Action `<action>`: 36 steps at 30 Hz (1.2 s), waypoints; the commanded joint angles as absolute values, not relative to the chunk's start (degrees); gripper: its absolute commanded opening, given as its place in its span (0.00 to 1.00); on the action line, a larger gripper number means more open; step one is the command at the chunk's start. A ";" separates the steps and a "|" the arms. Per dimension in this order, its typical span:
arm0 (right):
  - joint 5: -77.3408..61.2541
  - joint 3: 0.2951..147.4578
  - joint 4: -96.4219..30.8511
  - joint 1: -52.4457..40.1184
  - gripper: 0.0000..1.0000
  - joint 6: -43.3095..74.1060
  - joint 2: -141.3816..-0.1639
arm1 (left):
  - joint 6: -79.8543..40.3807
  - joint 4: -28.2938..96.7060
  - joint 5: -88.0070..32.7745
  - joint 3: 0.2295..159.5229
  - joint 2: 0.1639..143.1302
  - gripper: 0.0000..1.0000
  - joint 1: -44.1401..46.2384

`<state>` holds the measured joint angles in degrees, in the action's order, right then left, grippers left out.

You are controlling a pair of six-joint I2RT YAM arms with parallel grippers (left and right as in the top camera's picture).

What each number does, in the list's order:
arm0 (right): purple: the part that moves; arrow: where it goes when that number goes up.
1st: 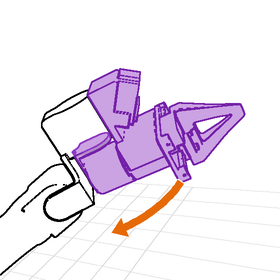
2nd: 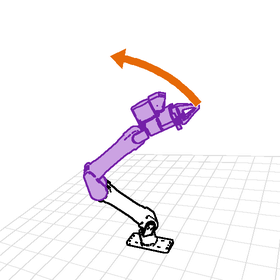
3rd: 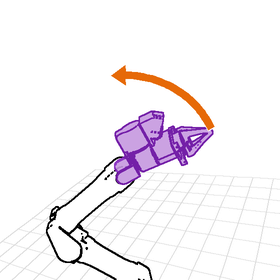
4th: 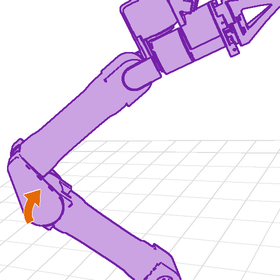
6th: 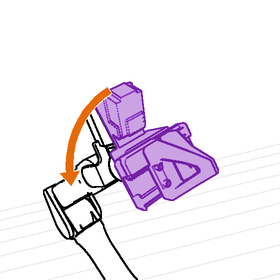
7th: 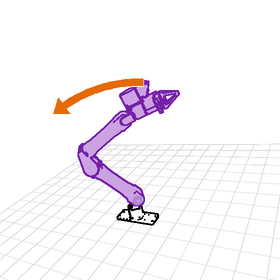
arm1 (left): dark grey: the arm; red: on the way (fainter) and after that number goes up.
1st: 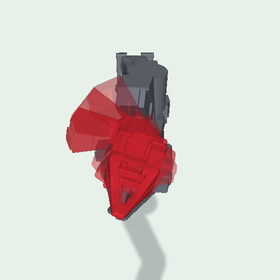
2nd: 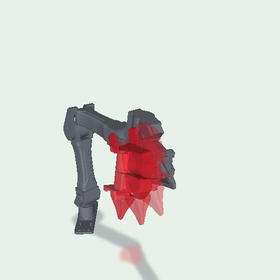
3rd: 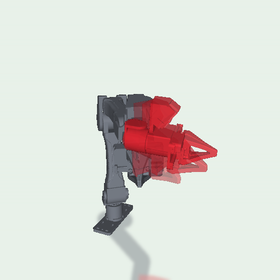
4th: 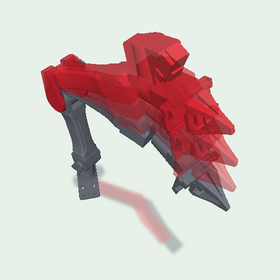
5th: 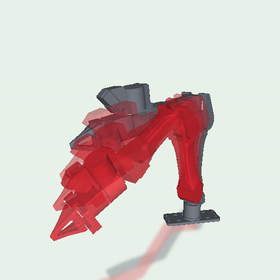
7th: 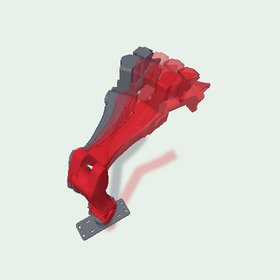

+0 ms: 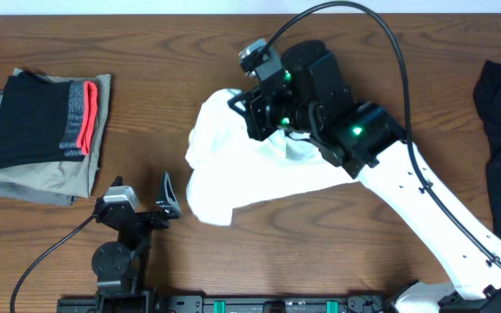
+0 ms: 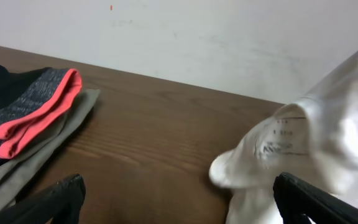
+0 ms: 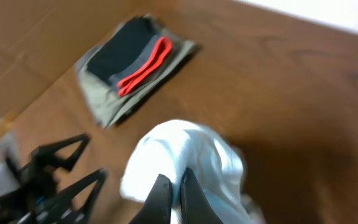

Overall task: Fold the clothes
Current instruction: 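Lift the white T-shirt with the right gripper and drop it mid-table, then withdraw the right gripper and move the left gripper to the shirt's left edge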

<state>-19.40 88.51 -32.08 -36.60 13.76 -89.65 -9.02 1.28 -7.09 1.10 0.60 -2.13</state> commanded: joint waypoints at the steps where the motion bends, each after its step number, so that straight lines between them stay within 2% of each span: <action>1: -14.39 90.00 -29.52 -33.50 0.01 12.14 -91.81 | -8.67 3.40 -7.86 0.23 0.30 0.98 -1.91; 6: -15.51 90.00 -20.23 -29.41 0.05 11.90 -99.83 | -8.67 3.40 -7.86 0.23 0.30 0.98 -1.91; 7: -16.29 90.00 -17.74 -28.93 0.08 11.73 -101.73 | -8.67 3.40 -7.88 0.23 0.30 0.98 -1.91; 9: -17.19 90.00 -11.00 -28.18 0.20 11.68 -106.83 | -8.67 3.40 -7.86 0.23 0.30 0.98 -1.91; 10: -17.08 90.00 -8.56 -28.03 0.30 11.66 -108.95 | -8.64 3.40 -7.86 0.23 0.30 0.98 -1.91; 11: -16.95 90.02 -5.74 -27.81 0.53 11.16 -111.31 | -8.67 3.40 -7.86 0.23 0.30 0.98 -1.91; 12: -16.91 90.04 -3.64 -27.66 0.70 9.80 -113.51 | -8.64 3.40 -7.86 0.23 0.30 0.98 -1.91; 15: -12.91 91.05 -4.47 -27.00 0.95 5.21 -116.60 | -8.67 3.40 -7.86 0.23 0.30 0.98 -1.91; 16: -9.06 91.70 -6.98 -26.65 0.99 5.04 -116.57 | -8.67 3.40 -7.86 0.23 0.30 0.98 -1.91; 22: 1.08 98.43 -26.04 -22.61 0.99 5.10 -111.26 | -8.67 3.40 -7.86 0.23 0.30 0.98 -1.91; 31: 0.38 101.41 -54.78 -12.19 0.99 8.27 -98.28 | -8.67 3.40 -7.86 0.23 0.30 0.98 -1.91; 36: 0.19 101.41 -66.59 -8.95 0.99 10.66 -96.09 | -8.67 3.40 -7.88 0.23 0.30 0.98 -1.91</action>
<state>0.08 101.49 -63.92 -9.80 7.99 -95.04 -8.99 1.37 -7.09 1.15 0.60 -2.13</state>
